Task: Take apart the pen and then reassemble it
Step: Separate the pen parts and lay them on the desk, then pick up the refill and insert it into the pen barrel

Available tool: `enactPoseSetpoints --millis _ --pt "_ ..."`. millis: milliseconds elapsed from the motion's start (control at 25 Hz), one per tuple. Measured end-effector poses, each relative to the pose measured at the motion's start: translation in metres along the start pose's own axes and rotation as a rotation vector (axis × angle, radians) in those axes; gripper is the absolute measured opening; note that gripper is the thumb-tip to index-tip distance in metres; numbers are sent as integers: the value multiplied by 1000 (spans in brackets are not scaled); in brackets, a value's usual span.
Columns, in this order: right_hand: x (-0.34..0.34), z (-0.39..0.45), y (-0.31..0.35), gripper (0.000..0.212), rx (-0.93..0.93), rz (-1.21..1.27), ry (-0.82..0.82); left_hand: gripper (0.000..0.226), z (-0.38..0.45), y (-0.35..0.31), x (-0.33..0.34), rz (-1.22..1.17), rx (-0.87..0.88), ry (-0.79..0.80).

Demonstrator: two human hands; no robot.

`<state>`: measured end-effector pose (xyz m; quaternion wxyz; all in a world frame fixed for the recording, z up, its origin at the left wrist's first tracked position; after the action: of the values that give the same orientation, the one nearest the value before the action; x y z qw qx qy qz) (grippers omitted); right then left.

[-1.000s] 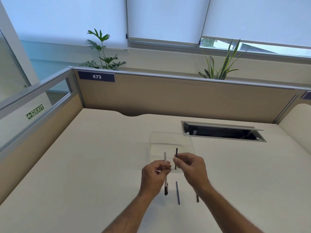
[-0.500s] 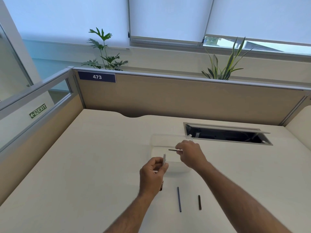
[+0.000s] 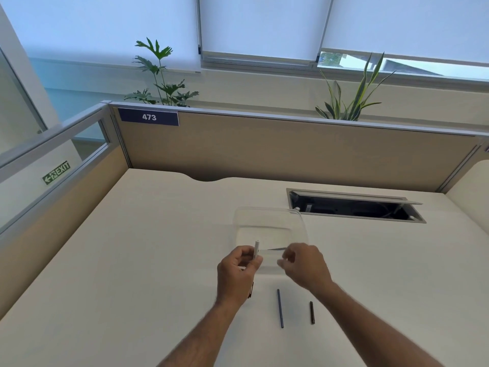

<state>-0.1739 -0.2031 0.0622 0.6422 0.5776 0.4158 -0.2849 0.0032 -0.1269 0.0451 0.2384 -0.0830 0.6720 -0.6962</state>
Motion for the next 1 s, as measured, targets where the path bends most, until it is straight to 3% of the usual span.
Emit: enactPoseSetpoints --millis 160,280,400,640,840,1000 --pt "32 -31 -24 26 229 -30 284 11 -2 3 0 7 -9 4" --pt "47 -45 -29 37 329 5 374 11 -5 4 -1 15 -19 5" --pt "54 -52 -29 43 352 -6 396 10 -7 4 -3 19 -19 13" --pt "59 -55 -33 26 446 64 429 10 -10 6 -7 20 -28 29" --pt "56 -62 -28 15 378 -20 375 9 -11 7 -6 27 -26 50" --pt "48 -60 -29 9 434 415 303 11 -13 10 -4 34 -26 73"
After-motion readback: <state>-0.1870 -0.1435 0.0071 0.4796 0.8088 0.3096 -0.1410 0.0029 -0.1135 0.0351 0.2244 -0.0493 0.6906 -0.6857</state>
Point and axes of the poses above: each hand's wrist, its own z-axis towards the middle knuckle, its own x-axis out of the palm, y = z × x, the point moved 6 cm from there along z, towards the middle knuckle, and after that the axes turned 3 degrees about z, right-handed, at the moved point
